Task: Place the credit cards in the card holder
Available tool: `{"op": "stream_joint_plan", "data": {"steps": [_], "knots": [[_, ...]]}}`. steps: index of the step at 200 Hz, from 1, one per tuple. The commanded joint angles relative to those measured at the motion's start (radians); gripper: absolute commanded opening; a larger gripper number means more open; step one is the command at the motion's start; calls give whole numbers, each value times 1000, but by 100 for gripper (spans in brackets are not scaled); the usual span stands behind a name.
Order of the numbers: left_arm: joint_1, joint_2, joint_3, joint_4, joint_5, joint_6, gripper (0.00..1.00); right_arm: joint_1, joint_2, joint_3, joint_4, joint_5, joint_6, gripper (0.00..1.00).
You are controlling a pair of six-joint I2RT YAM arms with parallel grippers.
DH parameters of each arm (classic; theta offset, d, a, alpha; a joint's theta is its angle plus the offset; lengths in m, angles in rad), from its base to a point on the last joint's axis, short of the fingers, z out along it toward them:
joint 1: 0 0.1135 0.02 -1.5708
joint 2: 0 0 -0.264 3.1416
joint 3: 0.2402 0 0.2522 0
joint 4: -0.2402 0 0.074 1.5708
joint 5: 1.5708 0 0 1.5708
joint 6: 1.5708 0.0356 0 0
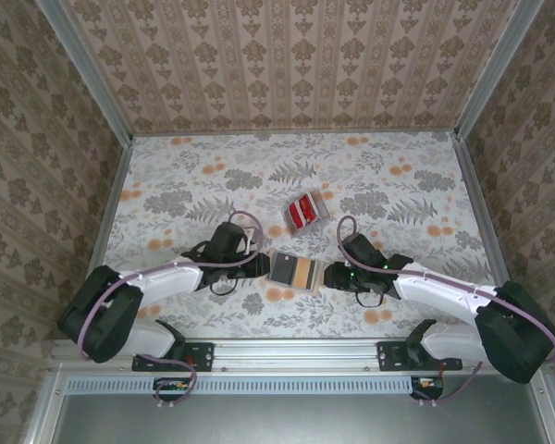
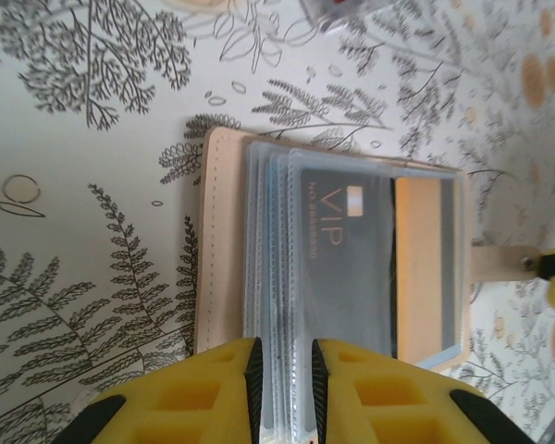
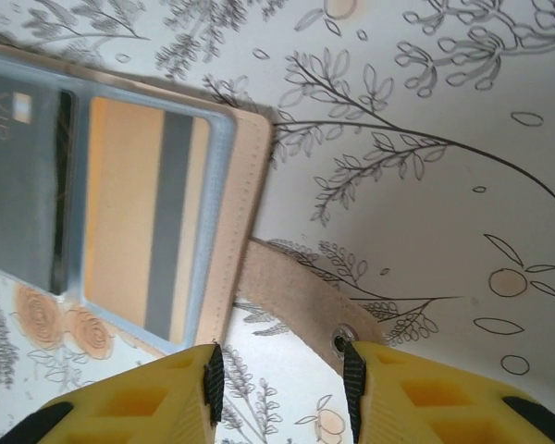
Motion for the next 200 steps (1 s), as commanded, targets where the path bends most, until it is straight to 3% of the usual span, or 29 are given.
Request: {"op": "stream_joint_plan", "data": {"steps": [1,41,200], "knots": [[-24,46,53,-61,-15,52,24,3,-59,-21,16,-25,38,43],[-60,105,117,-117,-46,86,26,11,-98,-52,70,-31,91,43],[-73,140,110,-124,-95,76,25,62,207,70,220,-28,81,43]]}}
